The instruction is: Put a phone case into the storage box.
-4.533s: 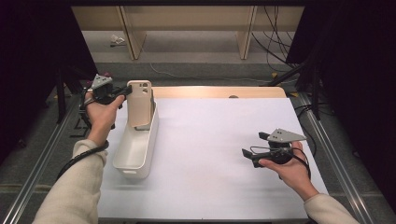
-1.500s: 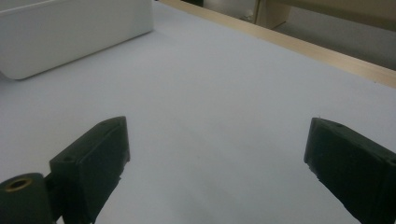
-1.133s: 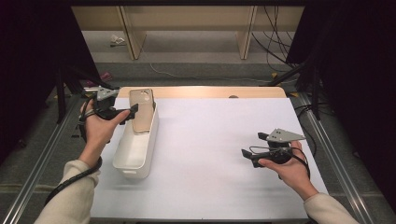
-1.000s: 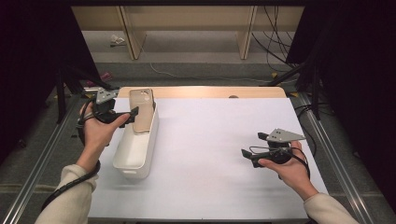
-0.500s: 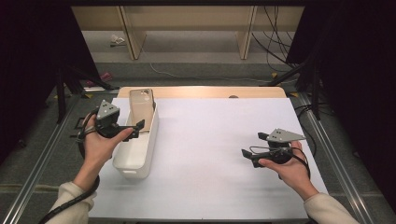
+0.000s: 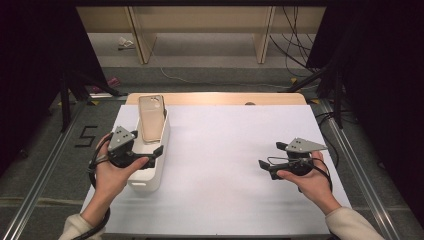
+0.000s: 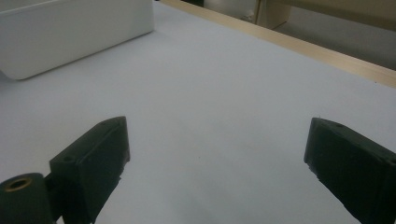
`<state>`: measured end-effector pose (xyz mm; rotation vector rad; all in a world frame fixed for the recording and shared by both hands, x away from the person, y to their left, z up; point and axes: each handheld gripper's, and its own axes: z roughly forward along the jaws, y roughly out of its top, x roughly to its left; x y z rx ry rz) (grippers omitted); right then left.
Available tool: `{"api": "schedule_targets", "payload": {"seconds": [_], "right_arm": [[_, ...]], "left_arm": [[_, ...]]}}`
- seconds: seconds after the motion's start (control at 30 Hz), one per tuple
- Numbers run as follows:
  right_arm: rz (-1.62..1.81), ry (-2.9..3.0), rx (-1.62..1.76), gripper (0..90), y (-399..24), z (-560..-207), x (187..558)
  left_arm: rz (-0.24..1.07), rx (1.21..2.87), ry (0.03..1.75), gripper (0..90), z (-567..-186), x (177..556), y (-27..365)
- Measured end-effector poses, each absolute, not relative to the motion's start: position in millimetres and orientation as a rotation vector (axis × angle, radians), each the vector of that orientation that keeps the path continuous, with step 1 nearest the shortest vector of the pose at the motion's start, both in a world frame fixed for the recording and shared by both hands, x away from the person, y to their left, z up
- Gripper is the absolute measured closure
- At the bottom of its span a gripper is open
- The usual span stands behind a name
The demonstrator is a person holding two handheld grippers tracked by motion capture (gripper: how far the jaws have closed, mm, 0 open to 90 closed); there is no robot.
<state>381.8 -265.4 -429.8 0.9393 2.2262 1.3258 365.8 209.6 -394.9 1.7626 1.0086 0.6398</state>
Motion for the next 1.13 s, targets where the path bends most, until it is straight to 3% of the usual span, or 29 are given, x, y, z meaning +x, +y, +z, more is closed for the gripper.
{"api": "schedule_targets", "payload": {"seconds": [0.47, 1.13], "right_arm": [[1.33, 2.229, 0.931, 7.6, -265.0, -429.0, 380.9], [1.335, 2.232, 0.93, 7.6, -264.5, -429.4, 381.1]], "left_arm": [[0.65, 1.809, 0.956, 0.0, -413.3, 340.7, 200.7], [0.671, 1.823, 0.924, 0.0, -420.8, 333.1, 195.4]]}}
